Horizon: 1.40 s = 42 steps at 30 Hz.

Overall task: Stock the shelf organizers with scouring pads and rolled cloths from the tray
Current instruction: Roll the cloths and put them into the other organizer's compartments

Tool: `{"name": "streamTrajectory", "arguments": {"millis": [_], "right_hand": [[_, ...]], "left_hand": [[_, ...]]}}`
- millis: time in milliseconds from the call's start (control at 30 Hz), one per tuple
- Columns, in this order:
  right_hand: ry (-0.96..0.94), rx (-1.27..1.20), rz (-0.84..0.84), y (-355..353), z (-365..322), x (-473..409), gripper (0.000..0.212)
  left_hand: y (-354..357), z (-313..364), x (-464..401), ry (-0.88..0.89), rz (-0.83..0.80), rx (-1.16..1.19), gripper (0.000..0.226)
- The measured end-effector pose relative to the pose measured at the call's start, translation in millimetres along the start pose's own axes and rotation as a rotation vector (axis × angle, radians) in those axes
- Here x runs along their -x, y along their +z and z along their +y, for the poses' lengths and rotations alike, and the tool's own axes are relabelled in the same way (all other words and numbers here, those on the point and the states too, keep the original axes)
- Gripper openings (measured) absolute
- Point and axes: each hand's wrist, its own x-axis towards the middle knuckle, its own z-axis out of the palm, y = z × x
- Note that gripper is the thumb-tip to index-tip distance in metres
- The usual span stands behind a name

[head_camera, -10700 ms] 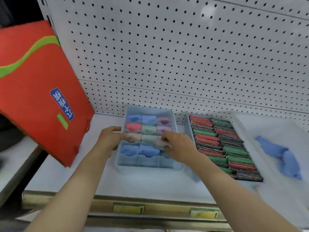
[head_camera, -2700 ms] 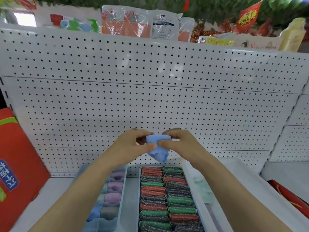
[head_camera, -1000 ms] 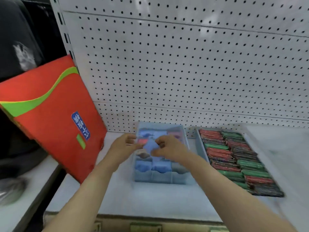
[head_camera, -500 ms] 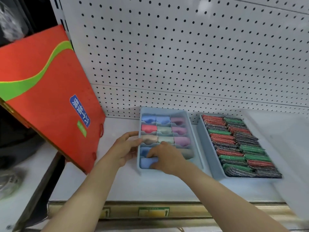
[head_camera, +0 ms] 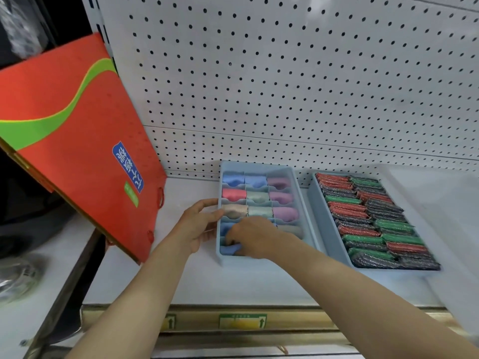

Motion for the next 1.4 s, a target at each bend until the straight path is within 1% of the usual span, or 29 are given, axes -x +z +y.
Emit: {"name": "streamTrajectory", "arguments": {"millis": [100, 233, 333, 367, 400, 467, 500, 533, 600, 667, 733, 800, 867, 900, 933, 1000, 1067, 1100, 1167, 1233, 1267, 1300, 1333, 1400], "right_hand": [[-0.005, -0.178, 0.000, 0, 7, 4, 0.018], [0.022, -0.253, 0.026, 8, 10, 4, 0.025], [0.004, -0.485, -0.036, 5, 20, 16, 0.034], [0.006, -0.559, -0.017, 1, 28, 23, 0.036], [0.015, -0.614, 0.035, -4, 38, 33, 0.036], [0.050, -0.696, 0.189, -19, 66, 56, 0.032], [0.074, -0.740, 0.270, -28, 82, 70, 0.031], [0.100, -0.792, 0.351, -35, 102, 85, 0.030], [0.174, -0.880, 0.522, -46, 146, 121, 0.023], [0.286, -0.910, 0.689, -47, 196, 160, 0.018], [0.418, -0.910, 0.794, -38, 251, 200, 0.016], [0.579, -0.930, 0.842, -16, 307, 232, 0.014], [0.769, -0.923, 0.826, 11, 358, 256, 0.016], [0.843, -0.896, 0.781, 25, 378, 264, 0.019], [0.884, -0.866, 0.709, 40, 395, 269, 0.019], [0.878, -0.821, 0.540, 66, 416, 272, 0.014], [0.836, -0.787, 0.428, 86, 429, 268, 0.015], [0.818, -0.778, 0.388, 94, 435, 265, 0.021], [0.752, -0.751, 0.268, 106, 440, 256, 0.043], [0.622, -0.608, 0.113, 117, 442, 245, 0.069], [0.574, -0.522, 0.067, 123, 442, 241, 0.076], [0.546, -0.474, 0.072, 127, 442, 238, 0.072], [0.537, -0.459, 0.097, 128, 443, 238, 0.058], [0.525, -0.441, 0.191, 126, 446, 240, 0.021]], "left_hand": [[0, 0, 0, -0.003, 0.017, -0.012, 0.027], [6, 4, 1, -0.018, 0.063, -0.062, 0.026], [16, 9, 3, 0.013, 0.127, -0.164, 0.030], [21, 11, 2, 0.038, 0.180, -0.223, 0.035], [27, 13, -1, 0.077, 0.258, -0.312, 0.042], [49, 19, -4, 0.186, 0.444, -0.562, 0.053], [67, 22, -4, 0.266, 0.505, -0.671, 0.055], [88, 25, -3, 0.354, 0.528, -0.732, 0.055], [143, 29, 0, 0.527, 0.495, -0.770, 0.053], [204, 26, 3, 0.665, 0.390, -0.838, 0.050], [267, 16, 7, 0.761, 0.226, -0.969, 0.048], [323, 1, 15, 0.783, 0.031, -1.038, 0.049], [370, -15, 22, 0.786, -0.159, -1.089, 0.049], [390, -25, 23, 0.780, -0.243, -1.116, 0.048], [407, -34, 24, 0.757, -0.315, -1.134, 0.047], [432, -49, 22, 0.695, -0.400, -1.173, 0.042], [444, -56, 20, 0.689, -0.392, -1.223, 0.036], [447, -57, 21, 0.691, -0.373, -1.233, 0.033], [449, -56, 23, 0.679, -0.345, -1.233, 0.030], [451, -55, 26, 0.638, -0.328, -1.237, 0.028], [451, -55, 28, 0.606, -0.319, -1.224, 0.027], [452, -55, 30, 0.577, -0.309, -1.203, 0.024], [453, -55, 31, 0.558, -0.298, -1.188, 0.022], [456, -55, 34, 0.546, -0.274, -1.212, 0.022]]}}
